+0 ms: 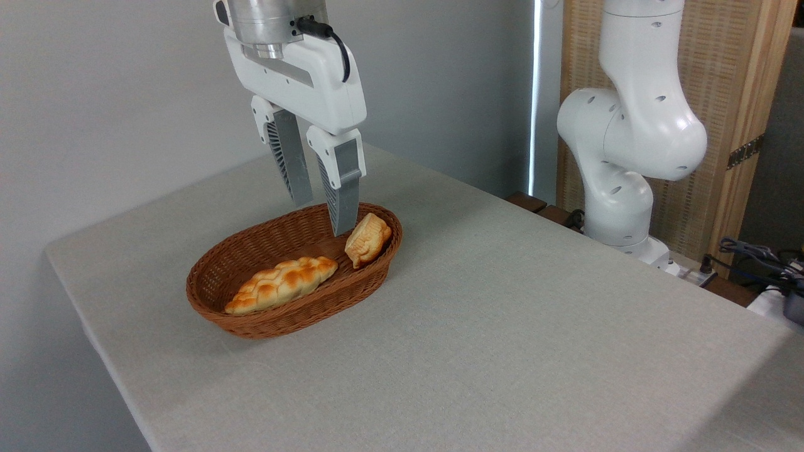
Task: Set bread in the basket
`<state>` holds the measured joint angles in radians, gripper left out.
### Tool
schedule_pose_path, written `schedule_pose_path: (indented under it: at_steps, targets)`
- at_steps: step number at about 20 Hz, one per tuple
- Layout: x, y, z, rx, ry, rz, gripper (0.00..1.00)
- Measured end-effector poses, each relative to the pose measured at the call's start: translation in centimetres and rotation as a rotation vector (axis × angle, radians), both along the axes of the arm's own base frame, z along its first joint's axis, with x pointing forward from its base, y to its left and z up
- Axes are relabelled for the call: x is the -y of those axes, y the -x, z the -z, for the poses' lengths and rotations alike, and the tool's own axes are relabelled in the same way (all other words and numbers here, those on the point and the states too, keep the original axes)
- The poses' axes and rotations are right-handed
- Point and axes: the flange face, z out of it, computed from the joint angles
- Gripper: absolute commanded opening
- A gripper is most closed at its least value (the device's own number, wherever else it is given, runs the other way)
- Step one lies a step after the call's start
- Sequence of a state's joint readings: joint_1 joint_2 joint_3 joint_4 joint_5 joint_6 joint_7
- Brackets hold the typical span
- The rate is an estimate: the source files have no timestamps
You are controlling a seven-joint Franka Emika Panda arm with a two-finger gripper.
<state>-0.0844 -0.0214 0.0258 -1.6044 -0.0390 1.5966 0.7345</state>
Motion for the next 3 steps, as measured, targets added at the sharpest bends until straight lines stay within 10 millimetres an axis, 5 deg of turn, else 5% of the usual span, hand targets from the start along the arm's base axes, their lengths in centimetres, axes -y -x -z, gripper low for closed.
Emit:
schedule_pose_path:
  at_steps: [3]
  targets:
    - [-0.01,0.0,0.01,0.0,0.0,0.0,1.0]
